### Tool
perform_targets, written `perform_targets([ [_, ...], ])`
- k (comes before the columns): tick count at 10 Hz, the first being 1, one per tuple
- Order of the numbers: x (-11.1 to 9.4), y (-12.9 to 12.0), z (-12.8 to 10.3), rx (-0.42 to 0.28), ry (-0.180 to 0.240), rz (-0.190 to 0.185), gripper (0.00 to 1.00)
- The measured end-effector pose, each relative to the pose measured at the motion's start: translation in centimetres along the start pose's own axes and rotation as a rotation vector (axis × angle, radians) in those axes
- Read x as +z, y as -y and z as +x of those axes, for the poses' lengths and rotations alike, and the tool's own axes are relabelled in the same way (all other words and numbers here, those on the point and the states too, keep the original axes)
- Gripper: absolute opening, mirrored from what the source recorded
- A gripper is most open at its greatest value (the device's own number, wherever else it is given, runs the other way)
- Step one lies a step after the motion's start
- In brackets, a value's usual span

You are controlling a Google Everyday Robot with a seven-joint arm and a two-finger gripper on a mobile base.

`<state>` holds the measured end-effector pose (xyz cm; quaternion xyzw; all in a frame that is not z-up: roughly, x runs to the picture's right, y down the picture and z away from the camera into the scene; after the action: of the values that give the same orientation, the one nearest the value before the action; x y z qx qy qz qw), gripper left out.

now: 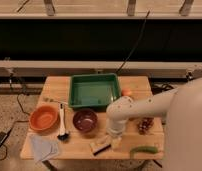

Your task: Wipe tray with eraser

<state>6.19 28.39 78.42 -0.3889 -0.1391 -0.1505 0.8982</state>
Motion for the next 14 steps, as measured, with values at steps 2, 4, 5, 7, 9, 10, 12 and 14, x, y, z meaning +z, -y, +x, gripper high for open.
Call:
perform_targets([
  [2, -0.1, 0.0, 0.1, 0.013, 0.003, 0.004, 0.24],
  [4, -1.0, 0.0, 0.1, 0.031, 0.012, 0.006, 0.04],
  [5, -1.8, 0.0, -0.1, 0.034, 0.018, 0.007, 0.01],
  [7, -4.4, 0.2, -0.5, 0.047, 0.026, 0.010, 0.00],
  [9, -5.5, 0.8, -1.3, 0.043, 0.018, 0.009, 0.00],
  [10, -6.1, 1.2, -1.8, 0.038, 0.017, 0.009, 0.00],
  [12, -7.7, 1.9, -2.6, 0.029, 0.025, 0.015, 0.00],
  [14, -10.5, 3.4, -3.8, 0.012, 0.041, 0.039, 0.00],
])
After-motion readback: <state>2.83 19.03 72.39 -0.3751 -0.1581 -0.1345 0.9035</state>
